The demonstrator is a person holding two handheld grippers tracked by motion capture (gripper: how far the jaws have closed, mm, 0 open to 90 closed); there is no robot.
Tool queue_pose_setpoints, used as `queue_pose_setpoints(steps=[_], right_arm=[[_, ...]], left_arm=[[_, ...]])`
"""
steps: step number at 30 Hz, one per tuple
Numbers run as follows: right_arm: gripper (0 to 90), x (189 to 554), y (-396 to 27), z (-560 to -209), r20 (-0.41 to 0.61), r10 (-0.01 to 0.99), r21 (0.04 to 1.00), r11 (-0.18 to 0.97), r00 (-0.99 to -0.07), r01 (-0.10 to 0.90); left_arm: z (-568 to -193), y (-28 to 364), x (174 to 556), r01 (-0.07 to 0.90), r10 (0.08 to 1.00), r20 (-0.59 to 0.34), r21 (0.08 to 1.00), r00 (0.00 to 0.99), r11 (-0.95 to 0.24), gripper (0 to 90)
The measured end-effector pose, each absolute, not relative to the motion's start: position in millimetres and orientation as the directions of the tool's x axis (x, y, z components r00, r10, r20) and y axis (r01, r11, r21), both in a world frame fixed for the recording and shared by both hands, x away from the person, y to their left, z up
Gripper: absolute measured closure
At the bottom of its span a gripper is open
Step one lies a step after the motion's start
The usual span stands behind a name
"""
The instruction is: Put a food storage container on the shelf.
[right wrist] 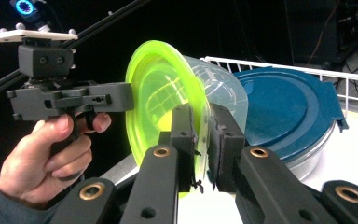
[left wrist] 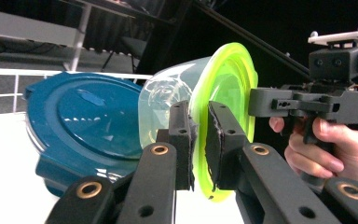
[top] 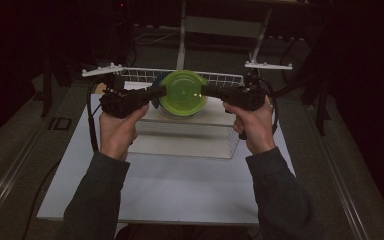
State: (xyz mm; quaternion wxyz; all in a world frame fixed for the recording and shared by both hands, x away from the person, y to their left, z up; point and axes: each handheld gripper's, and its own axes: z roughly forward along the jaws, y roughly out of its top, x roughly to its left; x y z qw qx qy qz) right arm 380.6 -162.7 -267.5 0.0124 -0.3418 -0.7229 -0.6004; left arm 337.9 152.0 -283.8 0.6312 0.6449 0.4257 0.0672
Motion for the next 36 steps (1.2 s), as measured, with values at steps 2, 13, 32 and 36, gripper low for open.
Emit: queue_pose_setpoints(steps=[2,13,32,36], right_arm=[[81.4,386,-161,-267,0.44,0.484,0.852,0.041,-0.757,0.521],[78.7,410,-151,-265,0.481,0.531,0.818,0.015,-0.698,0.575],[66.9,428,-140,-267,0.487,0.584,0.803,-0.006,-0.649,0.597],[63.2,429,-140,-264,0.491,0.581,0.804,-0.016,-0.649,0.594]], left_arm=[[-284,153,342,0.471,0.635,-0.463,0.865,0.618,0.173,81.2],[-281,151,360,0.456,0.664,-0.479,0.861,0.575,0.225,78.3],[-283,148,384,0.442,0.723,-0.465,0.863,0.51,0.244,58.1],[-283,150,385,0.441,0.725,-0.466,0.863,0.507,0.247,54.1]])
